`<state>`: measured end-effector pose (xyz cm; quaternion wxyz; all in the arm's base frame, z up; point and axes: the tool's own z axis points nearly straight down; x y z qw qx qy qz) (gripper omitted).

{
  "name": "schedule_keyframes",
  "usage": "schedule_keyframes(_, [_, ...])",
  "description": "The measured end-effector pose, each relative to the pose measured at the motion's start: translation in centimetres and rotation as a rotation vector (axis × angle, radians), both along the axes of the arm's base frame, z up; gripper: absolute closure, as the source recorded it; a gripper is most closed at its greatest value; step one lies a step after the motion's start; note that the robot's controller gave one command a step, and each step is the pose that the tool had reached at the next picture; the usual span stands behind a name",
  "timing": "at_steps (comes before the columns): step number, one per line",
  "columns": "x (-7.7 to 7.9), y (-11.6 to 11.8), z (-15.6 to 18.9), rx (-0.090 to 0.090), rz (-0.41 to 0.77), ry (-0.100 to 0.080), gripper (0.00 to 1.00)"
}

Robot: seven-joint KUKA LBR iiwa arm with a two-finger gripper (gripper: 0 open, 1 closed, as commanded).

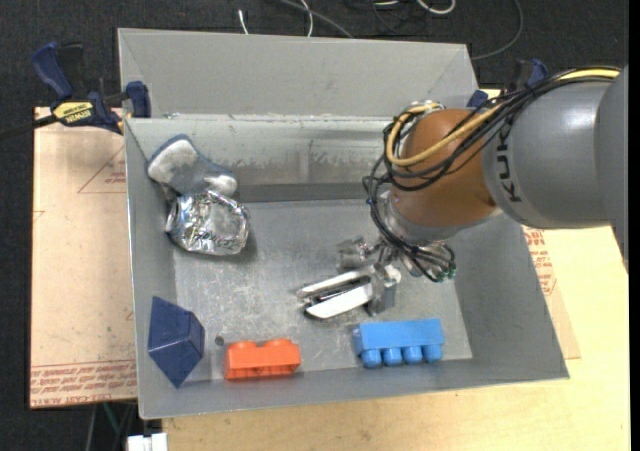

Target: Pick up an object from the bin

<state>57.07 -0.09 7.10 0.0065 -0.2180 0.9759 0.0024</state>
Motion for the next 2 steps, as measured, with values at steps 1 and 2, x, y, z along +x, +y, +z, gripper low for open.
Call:
schedule_keyframes(1, [-0.3, 0.0, 3.4, 0.000, -0.001, 0.011, 1.00])
schedule_keyframes(2, [-0.2, 0.1, 6.6, 0.001, -0.002, 0.007, 1.00])
